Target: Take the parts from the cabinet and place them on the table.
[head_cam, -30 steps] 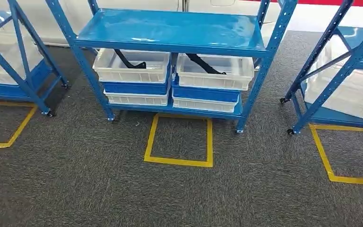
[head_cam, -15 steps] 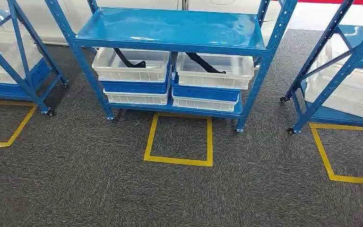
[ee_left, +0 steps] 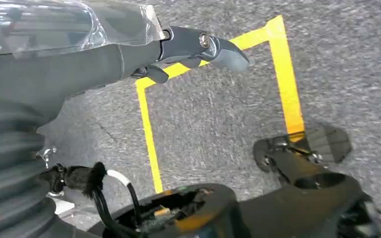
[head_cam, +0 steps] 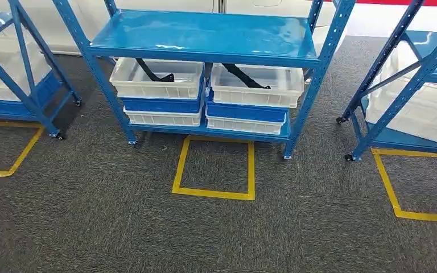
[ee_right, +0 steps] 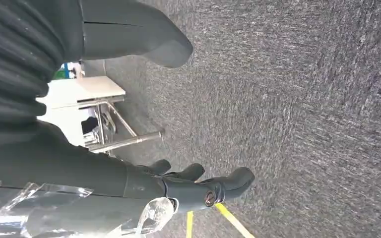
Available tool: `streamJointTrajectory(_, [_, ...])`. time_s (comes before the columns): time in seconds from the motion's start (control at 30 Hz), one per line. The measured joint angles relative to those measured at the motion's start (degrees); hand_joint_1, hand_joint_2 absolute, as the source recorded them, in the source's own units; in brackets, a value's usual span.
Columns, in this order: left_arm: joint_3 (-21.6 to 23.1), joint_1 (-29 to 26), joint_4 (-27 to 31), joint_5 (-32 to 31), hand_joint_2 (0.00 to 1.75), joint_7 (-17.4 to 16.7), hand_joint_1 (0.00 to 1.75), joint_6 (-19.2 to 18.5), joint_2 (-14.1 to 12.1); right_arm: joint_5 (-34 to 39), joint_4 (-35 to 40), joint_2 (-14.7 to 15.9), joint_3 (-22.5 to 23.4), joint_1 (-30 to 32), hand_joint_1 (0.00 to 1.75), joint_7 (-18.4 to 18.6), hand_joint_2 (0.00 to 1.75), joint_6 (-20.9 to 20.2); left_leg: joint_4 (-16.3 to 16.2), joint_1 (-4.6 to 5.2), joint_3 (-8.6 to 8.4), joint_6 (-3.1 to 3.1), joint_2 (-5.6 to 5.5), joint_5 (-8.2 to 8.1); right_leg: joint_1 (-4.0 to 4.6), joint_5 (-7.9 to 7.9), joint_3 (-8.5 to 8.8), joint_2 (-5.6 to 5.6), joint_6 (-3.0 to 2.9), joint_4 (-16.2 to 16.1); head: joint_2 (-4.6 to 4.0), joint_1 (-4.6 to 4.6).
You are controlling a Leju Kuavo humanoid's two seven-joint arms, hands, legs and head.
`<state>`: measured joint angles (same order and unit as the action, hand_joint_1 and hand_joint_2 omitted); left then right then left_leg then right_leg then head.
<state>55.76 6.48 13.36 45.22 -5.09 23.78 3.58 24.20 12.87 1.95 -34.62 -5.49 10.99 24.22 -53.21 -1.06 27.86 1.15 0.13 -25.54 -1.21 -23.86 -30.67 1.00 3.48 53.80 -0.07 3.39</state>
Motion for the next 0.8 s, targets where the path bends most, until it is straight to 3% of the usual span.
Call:
streamJointTrajectory(0.53, [-0.02, 0.59, 0.00, 0.39, 1.75, -1.60, 0.00, 0.04, -0.26, -0.22, 0.00, -0.04, -1.05, 0.01, 0.00, 2.54, 1.75, -1.75, 0.01, -0.01, 0.00, -0.01, 0.00, 0.01, 0.00, 0.00, 0.01, 0.00, -0.01, 0.01, 0.00, 0.00])
streamJointTrajectory(0.63, [-0.04, 0.36, 0.00, 1.09, 1.75, 0.27, 0.00, 0.02, -0.50, 0.11, 0.00, -0.09, -1.40, 0.01, 0.00, 2.36, 1.75, -3.43, 0.00, -0.01, -0.01, -0.01, 0.00, 0.01, 0.01, 0.00, 0.00, 0.00, -0.01, 0.01, 0.00, 0.00])
streamJointTrajectory(0.8, [-0.02, 0.05, 0.02, 1.68, 1.75, 3.78, 0.00, -0.72, -1.07, 1.46, 0.00, -0.44, -1.42, 0.05, 0.00, -1.51, 1.75, -5.01, 0.01, -0.01, 0.00, -0.01, 0.00, 0.01, 0.01, 0.00, -0.01, 0.00, -0.01, 0.01, 0.00, 0.00])
